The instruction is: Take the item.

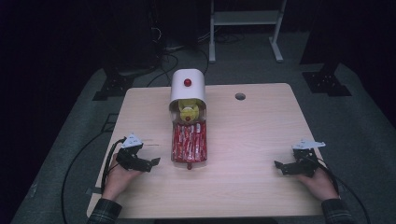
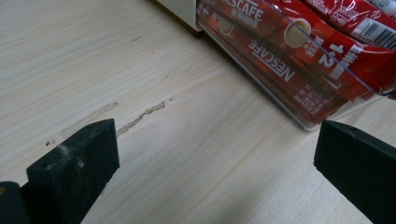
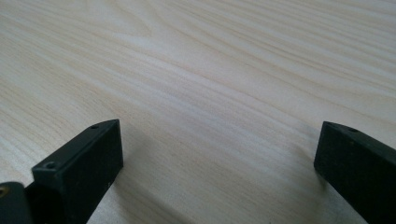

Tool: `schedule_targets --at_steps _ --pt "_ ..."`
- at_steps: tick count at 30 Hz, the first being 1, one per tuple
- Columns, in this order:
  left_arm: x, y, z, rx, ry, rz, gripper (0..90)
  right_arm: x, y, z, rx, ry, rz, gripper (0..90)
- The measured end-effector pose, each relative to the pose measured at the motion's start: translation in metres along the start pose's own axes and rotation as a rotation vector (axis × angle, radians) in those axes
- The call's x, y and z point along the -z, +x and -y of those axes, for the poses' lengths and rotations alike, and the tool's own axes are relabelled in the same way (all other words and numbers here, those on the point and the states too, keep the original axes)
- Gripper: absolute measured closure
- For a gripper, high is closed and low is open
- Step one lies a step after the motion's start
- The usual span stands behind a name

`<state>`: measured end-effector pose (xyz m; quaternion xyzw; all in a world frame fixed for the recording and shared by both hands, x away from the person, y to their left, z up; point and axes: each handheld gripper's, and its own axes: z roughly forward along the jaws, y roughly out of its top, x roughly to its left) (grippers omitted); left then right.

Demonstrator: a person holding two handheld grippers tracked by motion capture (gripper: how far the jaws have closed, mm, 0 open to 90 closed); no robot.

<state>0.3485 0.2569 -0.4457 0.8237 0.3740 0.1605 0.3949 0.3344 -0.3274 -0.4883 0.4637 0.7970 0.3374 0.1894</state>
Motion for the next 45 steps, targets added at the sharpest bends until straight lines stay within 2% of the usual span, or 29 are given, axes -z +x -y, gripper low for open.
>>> schedule_targets --at_steps 12,19,22,35,45 --pt "0.005 0.0 -0.005 0.004 0.0 0.001 0.0 0.0 0.0 0.0 0.0 0.0 0.0 0.5" --pt "0.008 -0.001 -0.014 0.004 -0.017 0.002 0.0 0.0 0.0 0.0 0.0 0.0 0.0 0.5" --pt "0.009 0.0 -0.018 0.022 -0.037 0.021 0.1 0.0 0.0 0.0 0.001 0.0 0.0 0.4" --pt "0.01 -0.001 -0.031 0.024 -0.063 0.031 0.1 0.0 0.0 0.0 0.001 0.0 0.0 0.4" --pt "0.007 -0.005 -0.041 0.008 -0.068 0.037 0.0 0.0 0.0 0.0 0.001 0.0 0.0 0.4"
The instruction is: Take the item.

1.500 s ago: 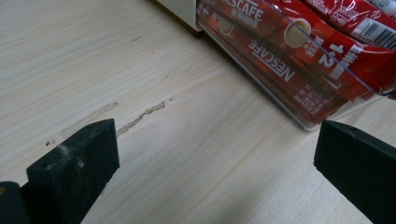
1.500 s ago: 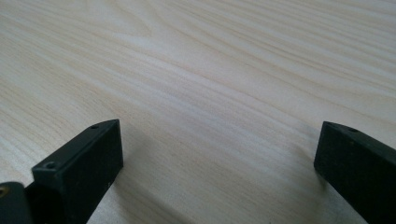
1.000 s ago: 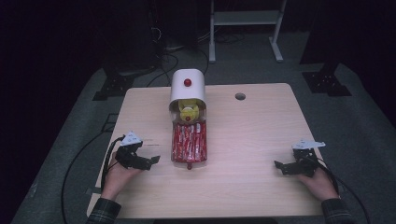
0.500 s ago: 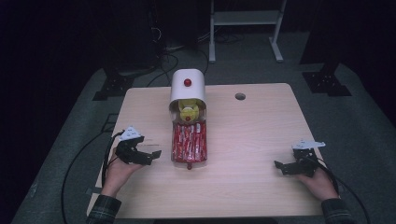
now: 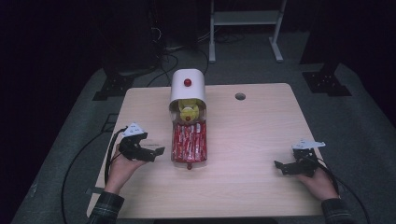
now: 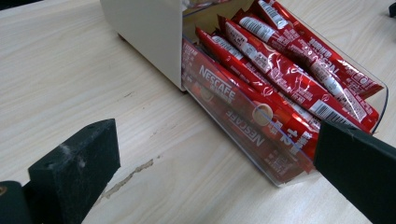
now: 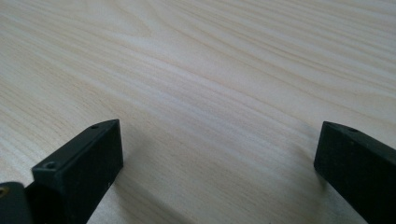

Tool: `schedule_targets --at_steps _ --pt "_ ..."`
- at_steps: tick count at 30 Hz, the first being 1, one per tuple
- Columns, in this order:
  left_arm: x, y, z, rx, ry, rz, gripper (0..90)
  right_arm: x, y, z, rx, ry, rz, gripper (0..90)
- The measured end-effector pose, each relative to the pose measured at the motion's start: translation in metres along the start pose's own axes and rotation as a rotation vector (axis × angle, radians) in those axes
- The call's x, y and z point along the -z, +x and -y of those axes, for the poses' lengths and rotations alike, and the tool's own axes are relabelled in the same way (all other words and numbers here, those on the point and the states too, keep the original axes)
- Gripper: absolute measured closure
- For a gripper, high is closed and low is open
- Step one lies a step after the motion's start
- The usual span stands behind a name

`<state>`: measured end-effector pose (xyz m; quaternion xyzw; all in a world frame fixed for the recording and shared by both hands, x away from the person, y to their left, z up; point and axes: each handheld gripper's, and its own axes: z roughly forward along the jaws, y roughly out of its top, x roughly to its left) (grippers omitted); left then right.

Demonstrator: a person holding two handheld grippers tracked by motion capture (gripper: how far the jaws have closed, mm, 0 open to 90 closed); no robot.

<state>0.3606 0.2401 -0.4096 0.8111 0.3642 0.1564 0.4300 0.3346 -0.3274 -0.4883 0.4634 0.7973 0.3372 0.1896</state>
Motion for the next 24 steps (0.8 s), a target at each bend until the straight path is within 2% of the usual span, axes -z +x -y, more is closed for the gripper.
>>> schedule_targets --at_steps 24 --pt "-0.009 -0.009 -0.018 -0.019 -0.017 0.022 2.7 0.0 0.0 0.0 0.001 0.0 0.0 0.4"
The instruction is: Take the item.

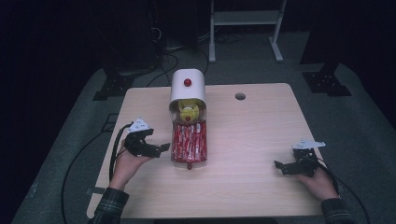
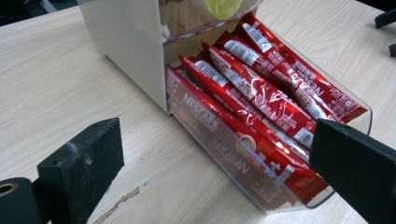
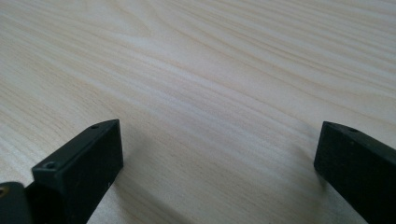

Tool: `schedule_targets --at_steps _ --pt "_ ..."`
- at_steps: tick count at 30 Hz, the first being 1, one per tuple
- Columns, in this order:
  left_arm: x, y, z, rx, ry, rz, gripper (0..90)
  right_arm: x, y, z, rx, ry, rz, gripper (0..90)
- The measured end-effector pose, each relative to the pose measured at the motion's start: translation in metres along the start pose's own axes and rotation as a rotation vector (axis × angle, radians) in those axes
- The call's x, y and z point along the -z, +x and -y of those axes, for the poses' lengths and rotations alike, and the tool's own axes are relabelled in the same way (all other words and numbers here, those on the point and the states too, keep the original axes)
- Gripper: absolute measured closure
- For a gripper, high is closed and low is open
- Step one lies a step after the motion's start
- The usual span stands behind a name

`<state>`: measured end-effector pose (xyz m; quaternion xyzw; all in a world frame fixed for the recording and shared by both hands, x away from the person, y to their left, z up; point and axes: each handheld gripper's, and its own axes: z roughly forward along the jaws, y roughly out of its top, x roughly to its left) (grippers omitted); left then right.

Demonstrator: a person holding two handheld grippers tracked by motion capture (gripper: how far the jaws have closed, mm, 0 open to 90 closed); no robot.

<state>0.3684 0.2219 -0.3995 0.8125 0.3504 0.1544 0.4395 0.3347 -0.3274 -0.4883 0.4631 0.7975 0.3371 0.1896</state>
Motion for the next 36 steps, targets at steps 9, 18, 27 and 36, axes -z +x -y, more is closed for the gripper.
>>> schedule_targets --at_steps 9,18,27,36 --pt "-0.004 -0.004 -0.006 -0.008 -0.009 0.007 4.9 0.0 0.0 0.0 0.0 0.0 0.0 0.4" --pt "-0.011 -0.008 -0.012 -0.013 -0.009 0.023 5.8 0.0 0.0 0.0 0.0 0.0 0.0 0.4" --pt "-0.018 -0.01 -0.018 -0.01 -0.021 0.034 5.8 0.0 0.0 0.0 0.0 0.0 0.0 0.5" --pt "-0.024 -0.012 -0.021 -0.018 -0.019 0.041 5.8 0.0 0.0 0.0 0.0 0.0 0.0 0.5"
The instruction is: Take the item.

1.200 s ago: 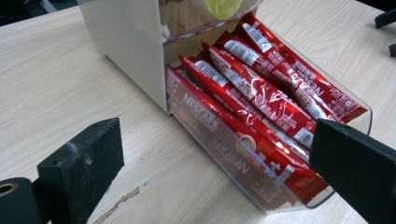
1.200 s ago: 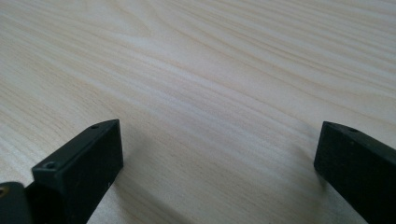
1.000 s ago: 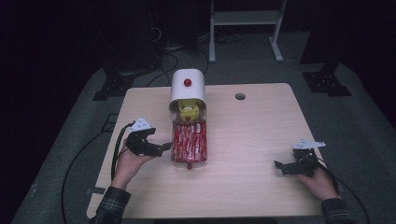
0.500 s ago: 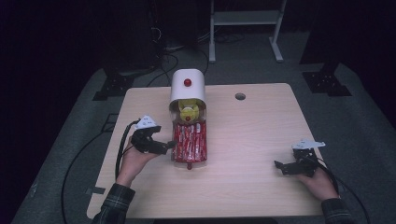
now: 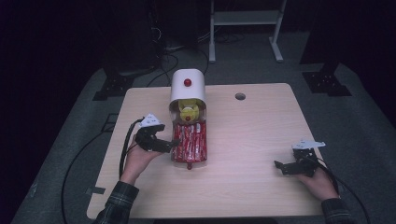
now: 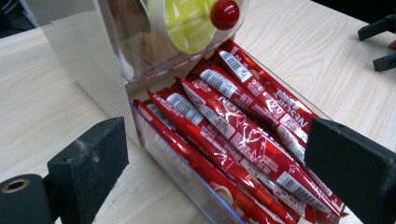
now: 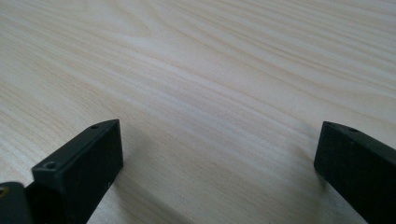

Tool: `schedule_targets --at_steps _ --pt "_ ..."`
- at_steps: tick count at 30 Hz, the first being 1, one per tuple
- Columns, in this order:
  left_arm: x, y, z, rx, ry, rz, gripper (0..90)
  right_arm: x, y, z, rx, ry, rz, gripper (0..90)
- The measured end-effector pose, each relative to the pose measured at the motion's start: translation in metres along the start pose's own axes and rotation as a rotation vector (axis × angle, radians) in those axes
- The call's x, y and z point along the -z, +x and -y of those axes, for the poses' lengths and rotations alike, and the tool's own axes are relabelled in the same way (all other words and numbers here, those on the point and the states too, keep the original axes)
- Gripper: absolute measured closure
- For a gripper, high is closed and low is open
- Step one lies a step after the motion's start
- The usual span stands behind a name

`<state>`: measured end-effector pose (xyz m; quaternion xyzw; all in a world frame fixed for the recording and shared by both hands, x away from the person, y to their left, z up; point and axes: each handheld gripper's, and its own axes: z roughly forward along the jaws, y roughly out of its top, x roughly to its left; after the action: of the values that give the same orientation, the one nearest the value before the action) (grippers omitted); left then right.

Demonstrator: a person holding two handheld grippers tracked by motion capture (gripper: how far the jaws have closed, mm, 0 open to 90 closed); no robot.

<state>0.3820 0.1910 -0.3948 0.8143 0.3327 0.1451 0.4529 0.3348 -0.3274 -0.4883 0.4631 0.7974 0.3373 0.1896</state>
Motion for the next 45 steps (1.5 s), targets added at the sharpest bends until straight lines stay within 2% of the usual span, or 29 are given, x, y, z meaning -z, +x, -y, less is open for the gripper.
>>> schedule_targets --at_steps 14,19,24,26,30,34,41,45 --pt "-0.015 -0.006 -0.008 -0.02 0.002 0.01 7.7 0.0 0.0 0.0 0.0 0.0 0.0 0.4" --pt "-0.019 -0.007 -0.009 -0.034 0.007 0.024 13.1 0.0 0.0 0.0 0.0 0.0 0.0 0.4" --pt "-0.025 -0.01 -0.01 -0.041 0.016 0.025 14.5 0.0 0.0 0.0 0.0 0.0 0.0 0.4" --pt "-0.026 -0.011 -0.01 -0.048 0.021 0.019 19.7 0.0 0.0 0.0 0.0 0.0 0.0 0.5" --pt "-0.031 -0.013 -0.01 -0.055 0.034 0.022 23.2 0.0 0.0 0.0 0.0 0.0 0.0 0.5" --pt "-0.032 -0.013 -0.008 -0.057 0.042 0.038 29.6 0.0 0.0 0.0 0.0 0.0 0.0 0.4" --pt "-0.037 -0.013 -0.006 -0.045 0.049 0.051 36.3 0.0 0.0 0.0 0.0 0.0 0.0 0.5" --pt "-0.04 -0.012 -0.004 -0.033 0.058 0.037 37.1 0.0 0.0 0.0 0.0 0.0 0.0 0.4"
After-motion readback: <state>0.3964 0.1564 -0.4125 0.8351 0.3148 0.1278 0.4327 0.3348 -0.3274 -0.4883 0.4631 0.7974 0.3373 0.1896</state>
